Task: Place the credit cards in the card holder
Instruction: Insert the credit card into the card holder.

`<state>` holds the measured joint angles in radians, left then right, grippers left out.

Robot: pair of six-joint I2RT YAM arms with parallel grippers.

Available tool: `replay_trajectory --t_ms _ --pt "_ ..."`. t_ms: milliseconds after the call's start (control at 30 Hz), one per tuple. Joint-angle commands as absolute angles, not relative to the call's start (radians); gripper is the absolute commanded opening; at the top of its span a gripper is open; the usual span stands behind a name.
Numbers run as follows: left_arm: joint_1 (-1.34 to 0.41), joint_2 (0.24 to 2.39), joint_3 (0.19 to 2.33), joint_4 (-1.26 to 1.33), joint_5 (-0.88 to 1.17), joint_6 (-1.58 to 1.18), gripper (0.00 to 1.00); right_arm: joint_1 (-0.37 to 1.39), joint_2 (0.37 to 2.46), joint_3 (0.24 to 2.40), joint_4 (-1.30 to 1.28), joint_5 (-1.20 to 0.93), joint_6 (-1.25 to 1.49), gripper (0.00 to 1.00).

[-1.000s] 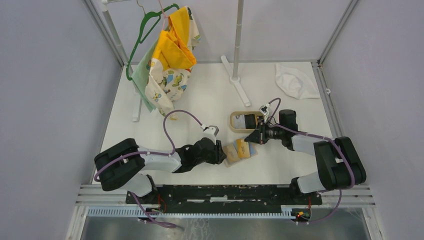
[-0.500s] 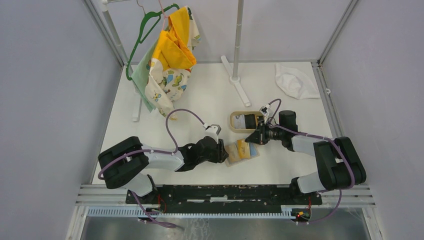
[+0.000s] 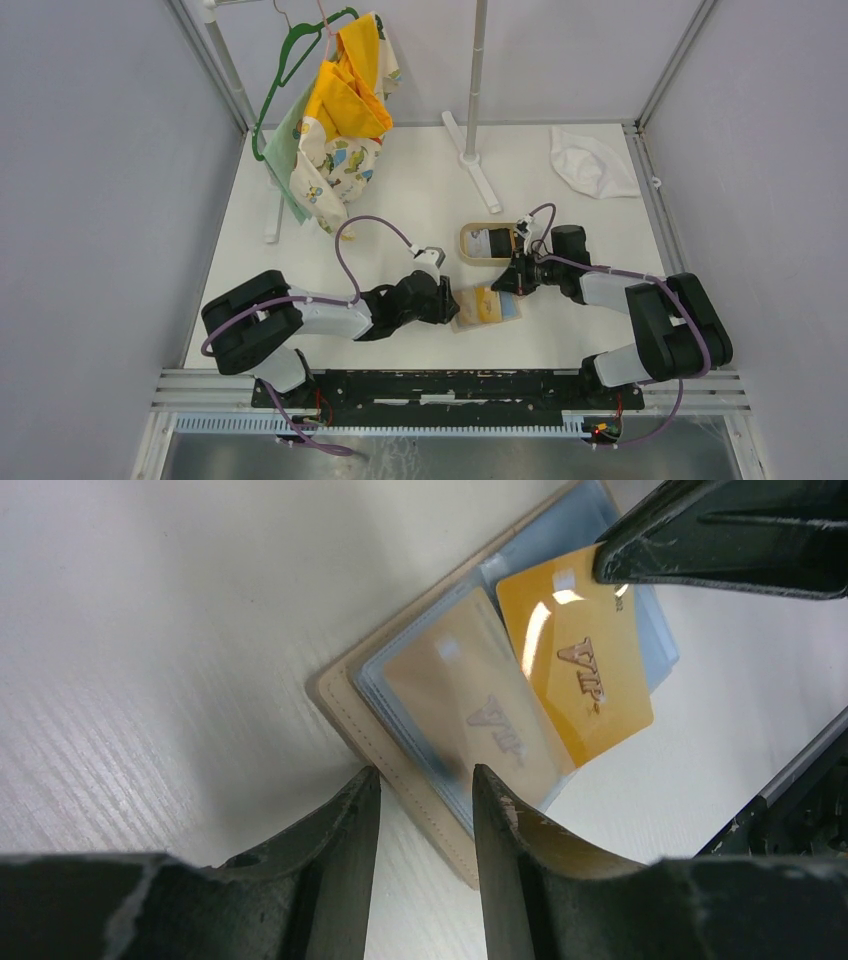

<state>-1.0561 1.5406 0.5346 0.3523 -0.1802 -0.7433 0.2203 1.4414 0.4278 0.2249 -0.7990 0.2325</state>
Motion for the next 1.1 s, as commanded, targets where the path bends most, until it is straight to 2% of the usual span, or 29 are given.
replay_trajectory --t_ms 0,433,1067 --pt "-1.06 1.56 0.567 0.344 -0.188 -0.723 0.46 0.267 1.43 0.45 0.175 -0.728 0.161 0.0" --pt "-1.06 1.564 0.572 0.337 -0.186 -0.724 0.46 0.271 1.38 0.429 0.156 -0.581 0.217 0.0" --pt "-1.06 1.579 0.578 0.357 -0.157 -0.722 0.45 0.301 1.415 0.411 0.204 -0.619 0.281 0.0"
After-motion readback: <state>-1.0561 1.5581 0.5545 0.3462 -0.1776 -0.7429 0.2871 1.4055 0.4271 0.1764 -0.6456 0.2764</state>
